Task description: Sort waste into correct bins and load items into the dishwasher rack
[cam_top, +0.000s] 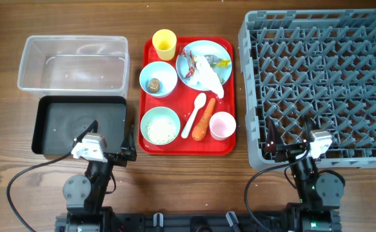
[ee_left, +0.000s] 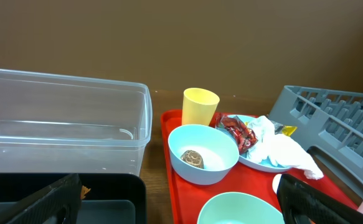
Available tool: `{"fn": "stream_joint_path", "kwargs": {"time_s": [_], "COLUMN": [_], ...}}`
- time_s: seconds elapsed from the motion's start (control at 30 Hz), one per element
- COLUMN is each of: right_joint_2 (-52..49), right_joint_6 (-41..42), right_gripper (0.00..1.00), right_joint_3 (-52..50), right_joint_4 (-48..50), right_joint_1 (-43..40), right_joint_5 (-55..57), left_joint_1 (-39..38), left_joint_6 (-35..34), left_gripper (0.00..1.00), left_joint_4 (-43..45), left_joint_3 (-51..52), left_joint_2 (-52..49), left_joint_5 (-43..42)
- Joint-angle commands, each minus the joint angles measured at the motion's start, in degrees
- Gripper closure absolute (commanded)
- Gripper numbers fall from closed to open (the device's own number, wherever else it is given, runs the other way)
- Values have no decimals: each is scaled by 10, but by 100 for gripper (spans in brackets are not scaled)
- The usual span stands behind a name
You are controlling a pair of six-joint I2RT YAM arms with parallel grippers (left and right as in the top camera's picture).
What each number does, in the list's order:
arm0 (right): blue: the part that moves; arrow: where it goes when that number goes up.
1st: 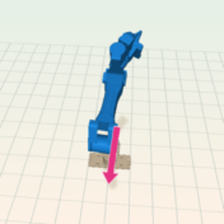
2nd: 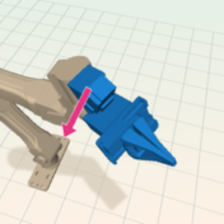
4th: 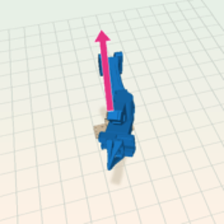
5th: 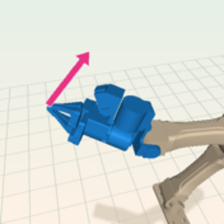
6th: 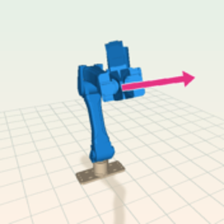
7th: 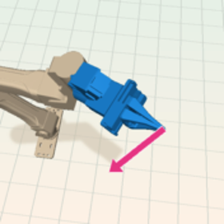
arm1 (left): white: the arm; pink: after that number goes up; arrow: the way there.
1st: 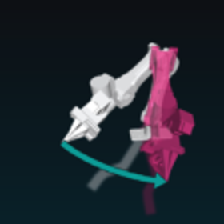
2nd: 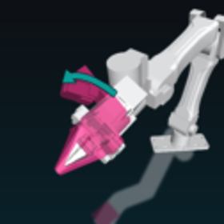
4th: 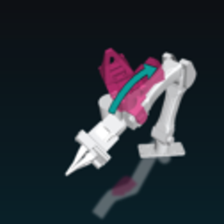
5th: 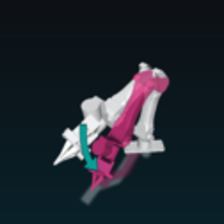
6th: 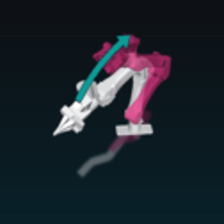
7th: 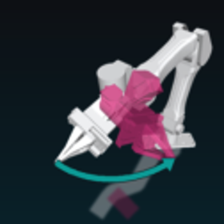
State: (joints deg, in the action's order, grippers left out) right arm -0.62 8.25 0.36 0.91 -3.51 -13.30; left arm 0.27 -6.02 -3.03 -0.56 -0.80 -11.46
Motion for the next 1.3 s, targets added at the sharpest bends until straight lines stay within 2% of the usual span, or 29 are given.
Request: {"fn": "stream_joint_path", "kwargs": {"time_s": [0.0, 0.87, 1.03, 1.13, 1.23, 1.27], "right_joint_2": [1, 1, 1, 1, 1, 1], "right_joint_6": [-7, -8, -8, -7, -7, -7], "right_gripper": [0, 0, 0, 0, 0, 0], "right_joint_3": [-1, -1, -1, -1, -1, -1], "right_joint_4": [3, 3, 3, 3, 3, 3], "right_joint_1": [2, 2, 2, 2, 2, 2], "right_joint_5": [-7, -7, -7, -7, -7, -7], "left_joint_1": [-3, -3, -3, -3, -3, -3], "left_joint_6": [13, 13, 13, 12, 11, 11], "left_gripper": [0, 0, 0, 0, 0, 0], "left_joint_4": [-3, -2, 33, 71, 7, -42], "left_joint_3": [2, 2, 2, -4, -69, -131], "left_joint_2": [-1, -1, -1, -1, -4, -23], "left_joint_5": [-5, -5, 9, -43, -45, -37]}}
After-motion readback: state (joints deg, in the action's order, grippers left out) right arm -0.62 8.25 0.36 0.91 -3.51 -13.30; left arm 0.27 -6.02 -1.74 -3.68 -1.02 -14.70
